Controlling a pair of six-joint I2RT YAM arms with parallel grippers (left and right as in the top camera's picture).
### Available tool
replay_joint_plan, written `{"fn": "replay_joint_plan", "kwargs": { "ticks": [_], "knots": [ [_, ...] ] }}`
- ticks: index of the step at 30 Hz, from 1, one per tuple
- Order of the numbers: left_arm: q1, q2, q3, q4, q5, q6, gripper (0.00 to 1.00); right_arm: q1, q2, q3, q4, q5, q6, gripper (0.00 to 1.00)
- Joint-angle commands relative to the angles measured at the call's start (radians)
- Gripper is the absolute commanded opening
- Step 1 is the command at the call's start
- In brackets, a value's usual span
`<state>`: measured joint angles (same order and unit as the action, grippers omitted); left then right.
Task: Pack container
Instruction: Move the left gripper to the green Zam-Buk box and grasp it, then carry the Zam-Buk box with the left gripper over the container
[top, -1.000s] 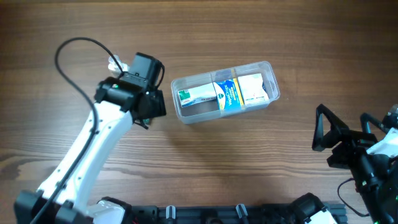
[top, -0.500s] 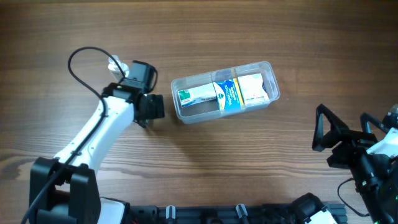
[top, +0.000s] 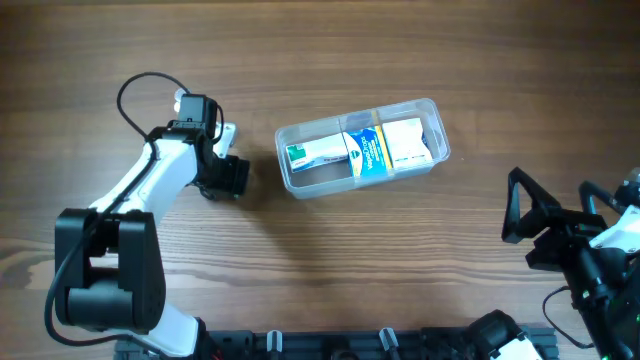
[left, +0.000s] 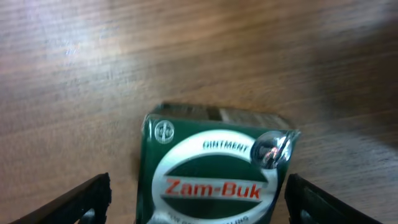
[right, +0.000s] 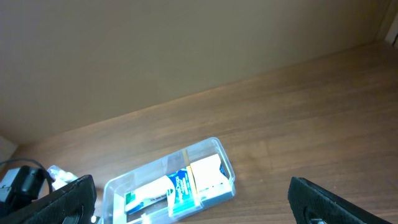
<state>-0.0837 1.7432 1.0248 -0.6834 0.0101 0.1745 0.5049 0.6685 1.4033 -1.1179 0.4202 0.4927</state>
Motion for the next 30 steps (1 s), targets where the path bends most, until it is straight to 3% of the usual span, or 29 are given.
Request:
{"fn": "replay_joint_plan", "kwargs": {
  "ticks": [1, 20, 27, 30],
  "knots": [
    [0.002, 0.008, 0.001, 0.035, 0.016, 0.058, 0.90, -0.004, 0.002, 0.003, 0.002, 0.017, -0.014, 1.00],
    [-0.055, 0.077, -0.034, 0.053, 0.020, 0.058, 0.85, -0.004, 0.002, 0.003, 0.002, 0.017, -0.014, 1.00],
    [-0.056, 0.099, -0.034, 0.044, -0.008, 0.041, 0.52, -0.004, 0.002, 0.003, 0.002, 0.017, -0.014, 1.00],
    [-0.056, 0.089, -0.031, 0.041, -0.011, 0.011, 0.44, -0.004, 0.002, 0.003, 0.002, 0.017, -0.014, 1.00]
  ]
}}
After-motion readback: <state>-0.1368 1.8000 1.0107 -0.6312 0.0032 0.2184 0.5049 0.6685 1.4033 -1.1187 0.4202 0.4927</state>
